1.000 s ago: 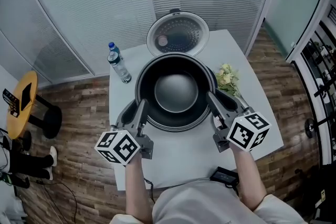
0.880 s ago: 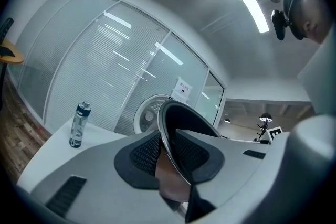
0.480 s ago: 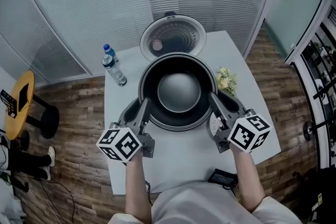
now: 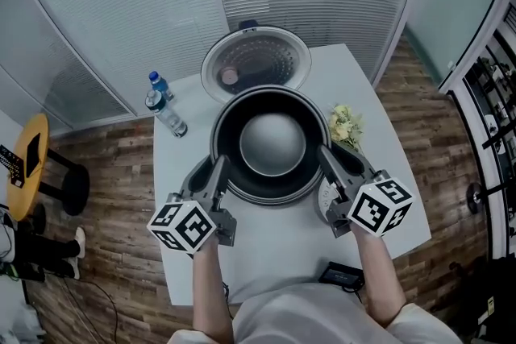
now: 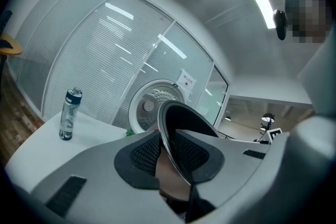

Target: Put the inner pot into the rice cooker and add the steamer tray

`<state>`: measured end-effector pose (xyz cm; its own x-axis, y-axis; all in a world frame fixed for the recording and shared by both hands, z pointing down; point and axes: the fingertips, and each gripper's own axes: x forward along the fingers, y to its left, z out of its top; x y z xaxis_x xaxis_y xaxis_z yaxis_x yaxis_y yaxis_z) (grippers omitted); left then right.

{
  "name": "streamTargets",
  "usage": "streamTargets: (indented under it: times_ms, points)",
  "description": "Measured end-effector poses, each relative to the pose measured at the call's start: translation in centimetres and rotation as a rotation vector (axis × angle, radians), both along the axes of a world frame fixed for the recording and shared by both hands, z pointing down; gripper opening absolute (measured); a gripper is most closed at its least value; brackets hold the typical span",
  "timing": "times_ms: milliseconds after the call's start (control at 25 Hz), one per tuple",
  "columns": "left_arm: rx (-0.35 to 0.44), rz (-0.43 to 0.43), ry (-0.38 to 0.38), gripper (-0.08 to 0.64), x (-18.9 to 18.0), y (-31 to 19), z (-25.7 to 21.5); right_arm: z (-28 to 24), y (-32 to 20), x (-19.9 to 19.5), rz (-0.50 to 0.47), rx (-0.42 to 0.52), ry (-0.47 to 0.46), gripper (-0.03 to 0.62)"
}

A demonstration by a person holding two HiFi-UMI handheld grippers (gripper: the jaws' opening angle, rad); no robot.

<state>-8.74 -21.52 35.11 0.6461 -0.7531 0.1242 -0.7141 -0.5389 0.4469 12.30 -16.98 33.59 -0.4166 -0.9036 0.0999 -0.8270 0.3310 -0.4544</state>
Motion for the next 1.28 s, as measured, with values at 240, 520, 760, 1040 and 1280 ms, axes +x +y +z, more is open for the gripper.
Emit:
streamTargets:
  times_ms: [240,520,760,1040,1280]
  points:
    - [-0.038,-0.011,-0.003,0.087,0.4,-1.2,1.8,1.9,-1.5,0.5,-0.01,-0.039,-0.026,0.083]
    - [-0.08,-0.02,-0.002,0.086,0.5,-2.3,3.6,3.9,-2.5,0.7,-0.006,-0.089,-0.067,0.08]
    - [-0.109,-0.024,0.001,0.087,0.6,-2.9,5.0,5.0,-3.2,0.8,-0.009,-0.114,-0.067,0.08]
    - [-0.138,-0.026,-0.003,0.086,0.7,-3.5,6.4,6.4,-4.0,0.9,-0.009,-0.144,-0.063,0.078]
    - [-0.166,-0.025,-0.02,0.086,1.1,-3.8,7.9,7.8,-4.3,1.3,-0.002,-0.177,-0.036,0.078]
